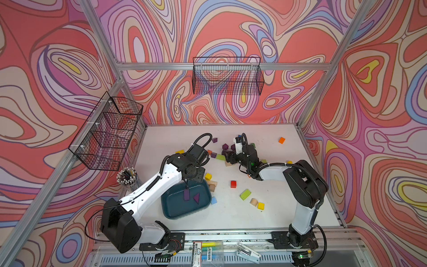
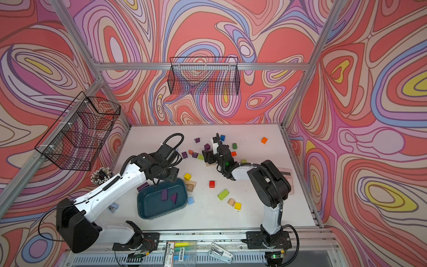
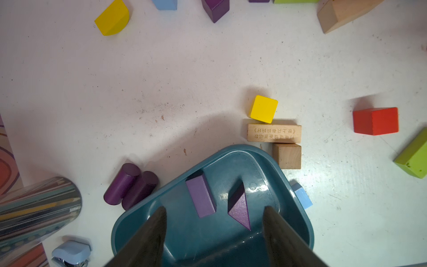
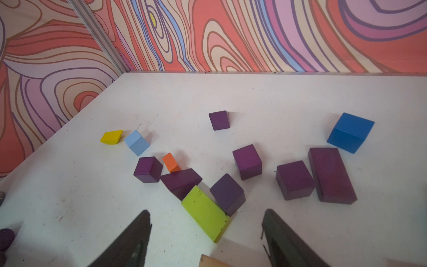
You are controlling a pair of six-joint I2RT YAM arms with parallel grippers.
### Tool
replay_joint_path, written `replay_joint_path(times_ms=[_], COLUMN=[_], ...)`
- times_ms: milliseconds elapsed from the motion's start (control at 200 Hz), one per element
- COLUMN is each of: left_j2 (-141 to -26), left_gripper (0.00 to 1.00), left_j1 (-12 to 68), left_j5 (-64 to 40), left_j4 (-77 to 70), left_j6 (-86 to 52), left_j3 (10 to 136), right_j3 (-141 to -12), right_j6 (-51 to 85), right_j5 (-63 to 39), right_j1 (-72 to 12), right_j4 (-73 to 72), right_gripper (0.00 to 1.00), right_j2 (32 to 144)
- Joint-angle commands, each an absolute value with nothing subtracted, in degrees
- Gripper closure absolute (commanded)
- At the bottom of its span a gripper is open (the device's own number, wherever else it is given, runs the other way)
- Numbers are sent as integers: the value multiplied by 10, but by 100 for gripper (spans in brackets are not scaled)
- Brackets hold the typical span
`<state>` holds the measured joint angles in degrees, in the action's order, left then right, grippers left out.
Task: Pick purple bricks into the storage bin
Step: Pick up the storage box at the center of the board.
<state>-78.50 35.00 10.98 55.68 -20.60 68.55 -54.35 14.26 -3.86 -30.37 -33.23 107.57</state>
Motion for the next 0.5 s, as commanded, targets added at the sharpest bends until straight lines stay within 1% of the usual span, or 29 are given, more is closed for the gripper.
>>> replay_joint_path(times_ms=[0,80,165,230,356,496], left_j2=[-809,-821,-825,-824,-827,-839], left_gripper=[32,35,39,45,47,46], left_j1=[354,354,354,355,358,381], left_j5=[111,90,42,17,-23,0], left_j4=[586,580,556,529,478,469], left_j6=[-215,-256,-304,-350,-426,-469], left_j3=[695,686,665,647,621,636], right_j3=[-535,-534,-532,-530,-528,-523], right_j6=[148,151,154,156,161,163], right_j5=[-40,-40,-40,-41,-42,-44], right_j1=[-298,-296,-294,-291,-288,-285], right_j4=[-347,-347,-350,-352,-356,-362], right_gripper=[20,20,20,20,21,20], right_j2=[1075,1076,1074,1074,1072,1069])
